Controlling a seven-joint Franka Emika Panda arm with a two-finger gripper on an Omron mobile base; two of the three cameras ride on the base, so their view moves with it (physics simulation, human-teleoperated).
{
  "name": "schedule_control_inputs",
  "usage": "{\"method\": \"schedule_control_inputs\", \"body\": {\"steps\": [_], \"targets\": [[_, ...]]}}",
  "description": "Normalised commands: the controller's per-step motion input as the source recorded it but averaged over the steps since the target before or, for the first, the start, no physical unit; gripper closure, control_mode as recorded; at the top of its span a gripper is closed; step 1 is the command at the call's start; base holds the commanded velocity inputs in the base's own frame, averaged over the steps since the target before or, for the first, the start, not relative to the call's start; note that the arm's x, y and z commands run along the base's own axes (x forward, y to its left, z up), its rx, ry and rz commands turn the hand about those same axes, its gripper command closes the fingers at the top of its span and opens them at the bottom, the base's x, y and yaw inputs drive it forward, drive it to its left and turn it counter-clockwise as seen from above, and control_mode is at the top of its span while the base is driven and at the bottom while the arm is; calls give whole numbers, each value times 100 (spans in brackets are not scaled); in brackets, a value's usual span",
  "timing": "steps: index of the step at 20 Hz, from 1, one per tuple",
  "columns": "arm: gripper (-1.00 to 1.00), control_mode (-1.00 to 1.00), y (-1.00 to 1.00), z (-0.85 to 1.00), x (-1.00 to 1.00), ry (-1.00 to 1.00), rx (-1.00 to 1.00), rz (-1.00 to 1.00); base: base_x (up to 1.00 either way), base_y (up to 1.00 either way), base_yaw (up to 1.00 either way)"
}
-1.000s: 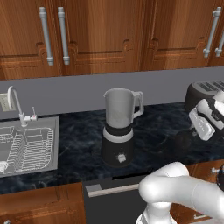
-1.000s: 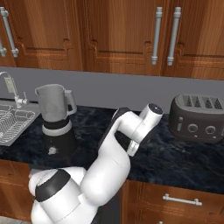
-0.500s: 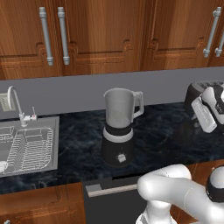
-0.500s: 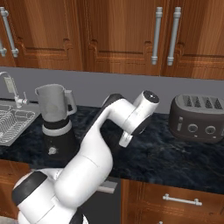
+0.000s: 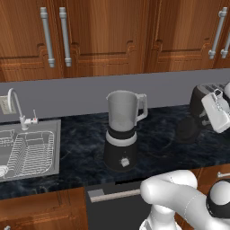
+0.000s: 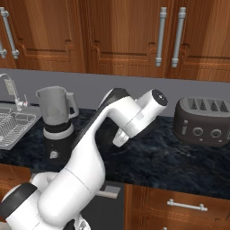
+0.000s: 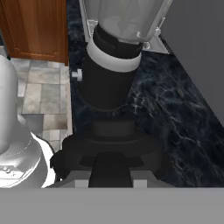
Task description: Open the blender lid, put the kiwi in the blender, close the lid, and start the blender.
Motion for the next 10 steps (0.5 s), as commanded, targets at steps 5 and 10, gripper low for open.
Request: {"method": "schedule_control_inputs", "body": {"steps": [5, 10], "targets": [[100, -100, 30, 39, -45, -17, 27, 7, 0, 0, 0], [100, -100, 33, 43, -27, -19, 29, 9, 0, 0, 0]]}}
